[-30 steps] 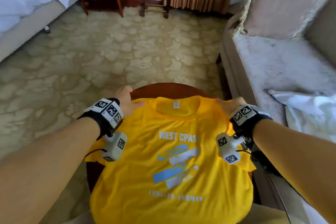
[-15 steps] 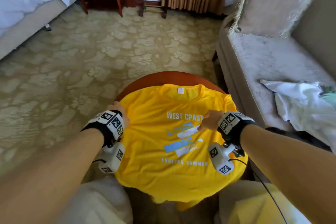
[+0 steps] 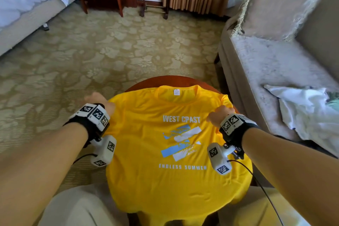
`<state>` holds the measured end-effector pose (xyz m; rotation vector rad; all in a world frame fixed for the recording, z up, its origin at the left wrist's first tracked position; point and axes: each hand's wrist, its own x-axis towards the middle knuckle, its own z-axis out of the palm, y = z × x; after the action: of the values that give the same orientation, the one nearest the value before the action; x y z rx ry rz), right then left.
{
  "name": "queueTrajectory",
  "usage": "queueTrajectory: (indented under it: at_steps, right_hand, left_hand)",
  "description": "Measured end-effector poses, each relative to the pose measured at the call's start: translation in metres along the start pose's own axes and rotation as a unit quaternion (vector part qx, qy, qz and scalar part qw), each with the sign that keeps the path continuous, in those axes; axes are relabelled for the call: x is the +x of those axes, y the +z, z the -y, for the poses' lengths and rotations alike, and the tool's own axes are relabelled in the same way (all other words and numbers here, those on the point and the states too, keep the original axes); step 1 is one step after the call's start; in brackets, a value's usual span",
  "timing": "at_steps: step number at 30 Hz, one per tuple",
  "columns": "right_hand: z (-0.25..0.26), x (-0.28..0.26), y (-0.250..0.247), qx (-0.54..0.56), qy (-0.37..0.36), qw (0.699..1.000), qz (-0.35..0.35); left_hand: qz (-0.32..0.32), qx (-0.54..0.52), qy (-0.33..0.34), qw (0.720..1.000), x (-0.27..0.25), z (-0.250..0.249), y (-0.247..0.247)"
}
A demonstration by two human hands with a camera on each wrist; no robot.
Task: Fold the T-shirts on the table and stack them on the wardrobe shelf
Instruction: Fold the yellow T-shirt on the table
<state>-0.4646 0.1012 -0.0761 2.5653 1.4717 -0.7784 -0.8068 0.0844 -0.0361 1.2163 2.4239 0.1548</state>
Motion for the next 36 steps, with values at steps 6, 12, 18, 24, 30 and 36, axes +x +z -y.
queueTrajectory:
  at_steps: [6, 12, 18, 24, 30, 36]
  right_hand:
    - [-0.066, 0.0, -0.031, 0.027, 0.132, 0.991, -0.019]
    - [-0.108, 0.012, -0.02, 0.126, 0.084, 0.988, 0.021]
    - [-0.138, 0.018, -0.032, 0.288, 0.09, 0.953, -0.002]
    - [-0.092, 0.009, -0.026, 0.115, -0.019, 0.993, -0.003]
    - [-0.1, 0.015, -0.011, 0.008, -0.029, 0.999, -0.014]
    - [-0.133, 0.026, -0.055, 0.104, 0.06, 0.991, -0.052]
  left_hand:
    - [0.085, 0.019, 0.169, 0.982, -0.043, -0.079, 0.052]
    - [0.216, 0.069, 0.178, 0.958, -0.074, -0.119, 0.121]
    - [0.203, 0.135, 0.183, 0.952, -0.084, -0.131, 0.129]
    - [0.193, 0.139, 0.189, 0.953, -0.084, -0.135, 0.143]
    - [0.193, 0.155, 0.194, 0.949, -0.075, -0.134, 0.146]
    - [0.192, 0.133, 0.189, 0.954, -0.074, -0.136, 0.148]
